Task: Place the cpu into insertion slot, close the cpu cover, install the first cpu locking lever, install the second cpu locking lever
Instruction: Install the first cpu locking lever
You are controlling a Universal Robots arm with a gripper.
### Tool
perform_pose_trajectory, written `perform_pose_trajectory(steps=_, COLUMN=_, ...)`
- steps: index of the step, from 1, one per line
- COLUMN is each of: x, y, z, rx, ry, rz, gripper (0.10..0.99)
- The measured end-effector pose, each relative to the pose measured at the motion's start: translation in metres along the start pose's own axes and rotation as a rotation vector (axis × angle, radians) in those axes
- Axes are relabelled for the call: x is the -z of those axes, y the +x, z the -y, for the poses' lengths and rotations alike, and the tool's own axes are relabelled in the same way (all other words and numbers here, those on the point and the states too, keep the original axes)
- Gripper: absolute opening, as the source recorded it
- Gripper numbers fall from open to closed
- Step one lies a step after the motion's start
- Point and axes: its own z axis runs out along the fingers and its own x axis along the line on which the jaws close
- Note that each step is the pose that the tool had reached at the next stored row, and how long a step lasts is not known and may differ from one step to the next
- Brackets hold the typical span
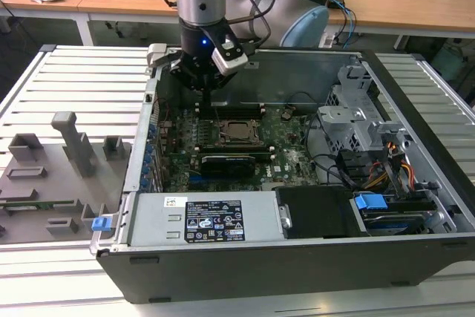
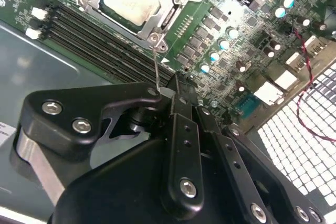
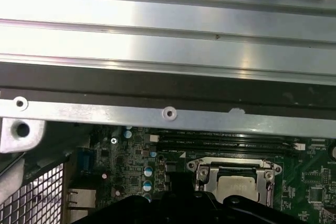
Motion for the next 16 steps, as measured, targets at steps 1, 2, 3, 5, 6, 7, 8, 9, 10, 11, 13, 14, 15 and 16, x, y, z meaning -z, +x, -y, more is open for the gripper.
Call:
perform_pose_trajectory(steps=1, x=-0.0001, y=-0.0018, z=0.0001, rx=0.0, ry=0.0, rz=0.0, gripper=0.106)
perform_pose_trajectory(steps=2, x=-0.0002, y=-0.0033, z=0.0001, rx=0.0, ry=0.0, rz=0.0, gripper=0.106)
perform_pose_trajectory(steps=3, x=-0.0003, y=-0.0052, z=0.0002, rx=0.0, ry=0.0, rz=0.0, gripper=0.106)
perform_pose_trajectory(steps=5, x=-0.0005, y=-0.0091, z=0.0004, rx=0.0, ry=0.0, rz=0.0, gripper=0.106)
perform_pose_trajectory(steps=6, x=-0.0006, y=-0.0101, z=0.0005, rx=0.0, ry=0.0, rz=0.0, gripper=0.106)
perform_pose_trajectory(steps=7, x=-0.0007, y=-0.0112, z=0.0005, rx=0.0, ry=0.0, rz=0.0, gripper=0.106)
perform_pose_trajectory(steps=8, x=-0.0008, y=-0.0122, z=0.0006, rx=0.0, ry=0.0, rz=0.0, gripper=0.106)
perform_pose_trajectory(steps=9, x=-0.0008, y=-0.0137, z=0.0007, rx=0.0, ry=0.0, rz=-0.0001, gripper=0.106)
perform_pose_trajectory(steps=10, x=-0.0009, y=-0.0153, z=0.0007, rx=0.0, ry=0.0, rz=0.0, gripper=0.106)
perform_pose_trajectory(steps=11, x=-0.001, y=-0.0167, z=0.0008, rx=0.0, ry=0.0, rz=0.0, gripper=0.106)
perform_pose_trajectory(steps=13, x=-0.0012, y=-0.0188, z=0.0009, rx=0.0, ry=0.0, rz=0.0, gripper=0.106)
perform_pose_trajectory(steps=14, x=-0.0012, y=-0.0194, z=0.0009, rx=0.0, ry=0.0, rz=0.0, gripper=0.106)
perform_pose_trajectory(steps=15, x=-0.0012, y=-0.0204, z=0.0009, rx=0.0, ry=0.0, rz=0.0, gripper=0.106)
perform_pose_trajectory(steps=16, x=-0.0013, y=-0.021, z=0.001, rx=0.0, ry=0.0, rz=0.0, gripper=0.106)
